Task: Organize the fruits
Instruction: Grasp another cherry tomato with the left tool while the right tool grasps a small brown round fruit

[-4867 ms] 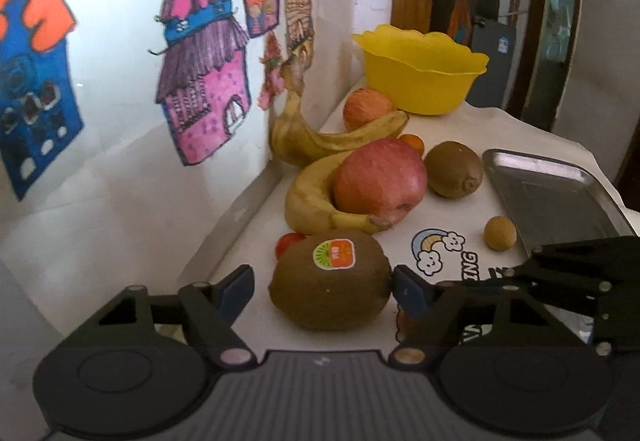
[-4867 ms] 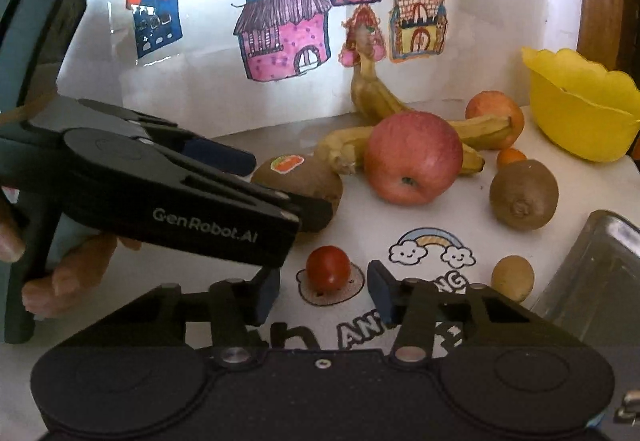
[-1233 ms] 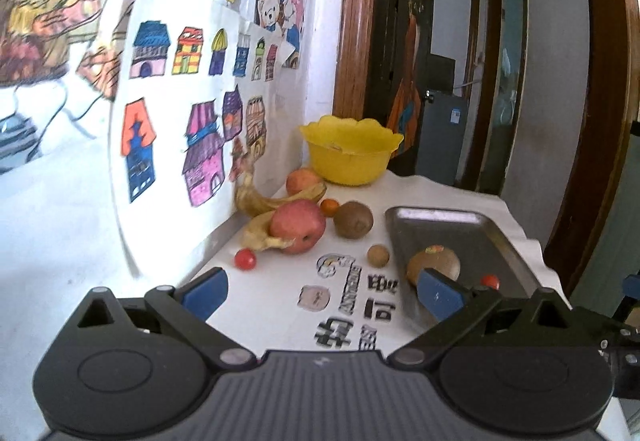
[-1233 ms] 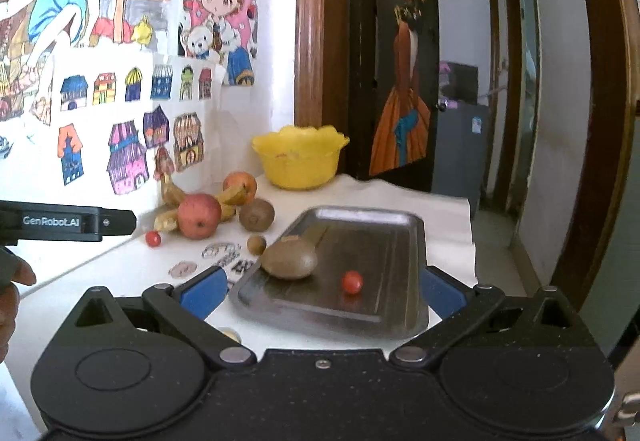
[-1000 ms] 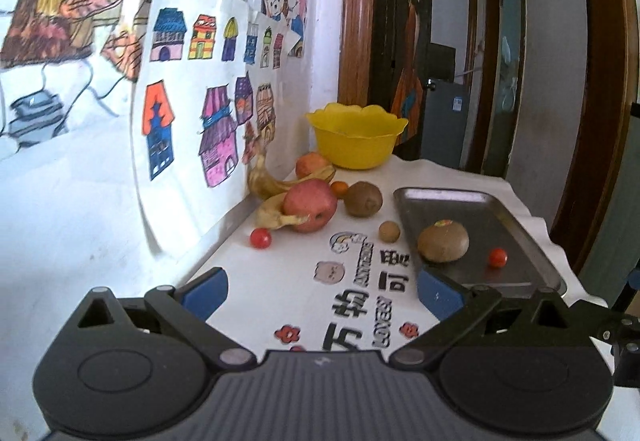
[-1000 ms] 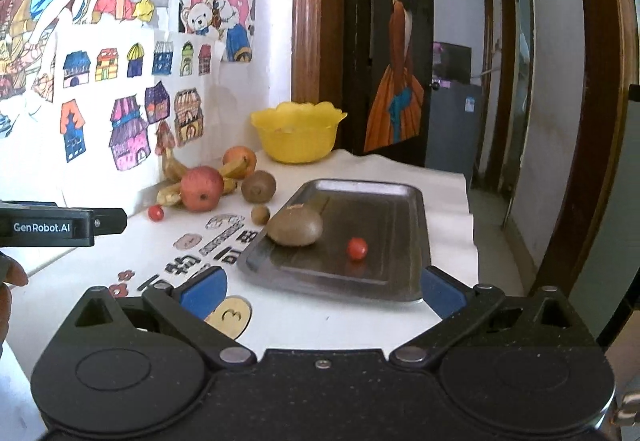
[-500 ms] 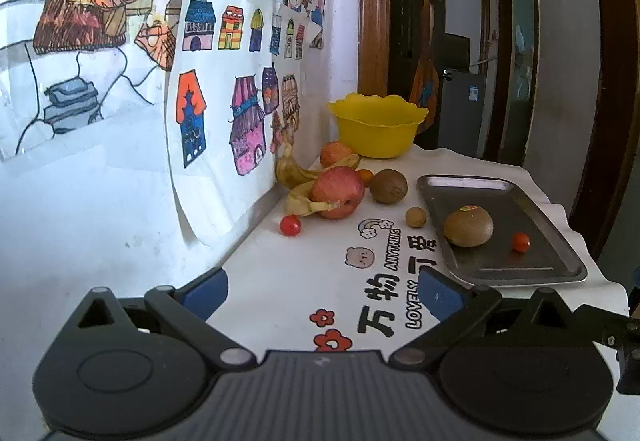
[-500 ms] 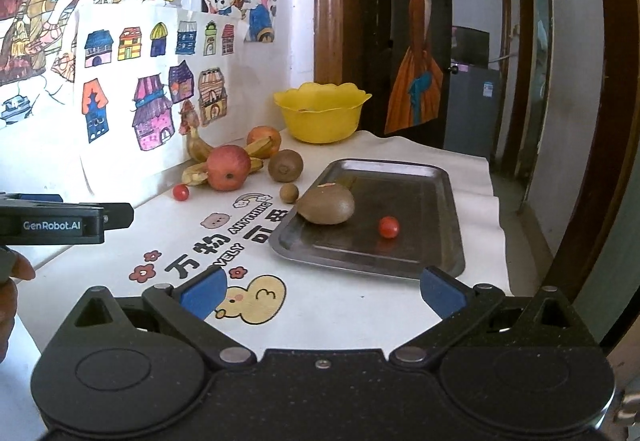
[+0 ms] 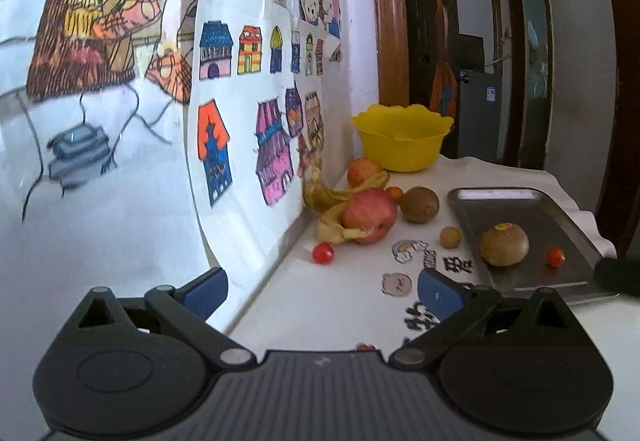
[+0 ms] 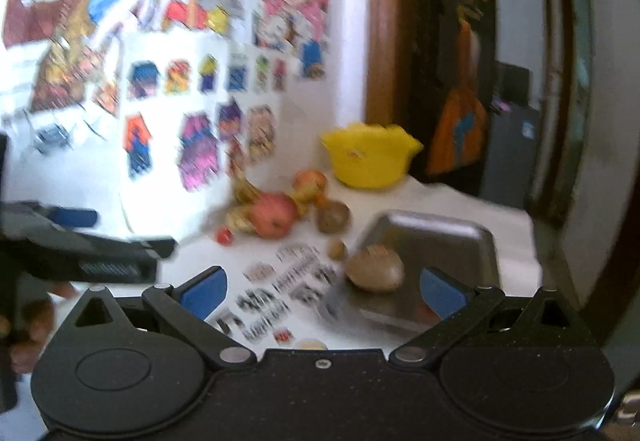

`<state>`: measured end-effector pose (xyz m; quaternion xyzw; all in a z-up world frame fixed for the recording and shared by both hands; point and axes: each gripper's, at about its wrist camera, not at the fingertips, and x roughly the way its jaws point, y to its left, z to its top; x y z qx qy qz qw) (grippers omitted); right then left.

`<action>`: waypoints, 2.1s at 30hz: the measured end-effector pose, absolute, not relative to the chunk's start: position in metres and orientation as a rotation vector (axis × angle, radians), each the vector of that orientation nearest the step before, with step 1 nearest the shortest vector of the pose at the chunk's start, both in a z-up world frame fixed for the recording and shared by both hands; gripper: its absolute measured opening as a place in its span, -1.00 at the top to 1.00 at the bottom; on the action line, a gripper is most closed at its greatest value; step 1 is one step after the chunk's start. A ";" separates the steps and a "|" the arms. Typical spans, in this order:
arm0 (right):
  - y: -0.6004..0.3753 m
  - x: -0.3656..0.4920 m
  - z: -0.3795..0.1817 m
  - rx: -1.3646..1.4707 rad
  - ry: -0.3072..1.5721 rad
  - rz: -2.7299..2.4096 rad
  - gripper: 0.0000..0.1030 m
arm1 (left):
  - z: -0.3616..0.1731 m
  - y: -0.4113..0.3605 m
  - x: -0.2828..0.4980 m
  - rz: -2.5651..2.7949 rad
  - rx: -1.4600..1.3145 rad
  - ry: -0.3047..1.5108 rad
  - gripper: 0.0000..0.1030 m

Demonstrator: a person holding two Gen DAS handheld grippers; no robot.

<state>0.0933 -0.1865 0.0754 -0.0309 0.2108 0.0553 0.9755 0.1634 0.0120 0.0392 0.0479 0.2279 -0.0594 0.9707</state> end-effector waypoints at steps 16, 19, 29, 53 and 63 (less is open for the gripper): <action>-0.196 0.231 0.135 -0.072 0.388 0.458 -0.99 | 0.028 -0.002 0.236 -0.169 0.169 0.442 -0.99; -0.201 0.265 0.113 -0.045 0.454 0.464 -0.99 | 0.016 -0.005 0.252 -0.168 0.181 0.474 -0.99; -0.216 0.335 0.029 -0.038 0.638 0.447 -0.83 | -0.021 -0.014 0.302 -0.148 0.211 0.579 -0.99; -0.203 0.370 -0.024 -0.202 0.804 0.461 -0.24 | -0.044 -0.019 0.338 -0.122 0.196 0.660 -0.32; -0.204 0.371 -0.031 -0.159 0.825 0.449 -0.06 | -0.045 -0.017 0.344 -0.130 0.163 0.663 0.11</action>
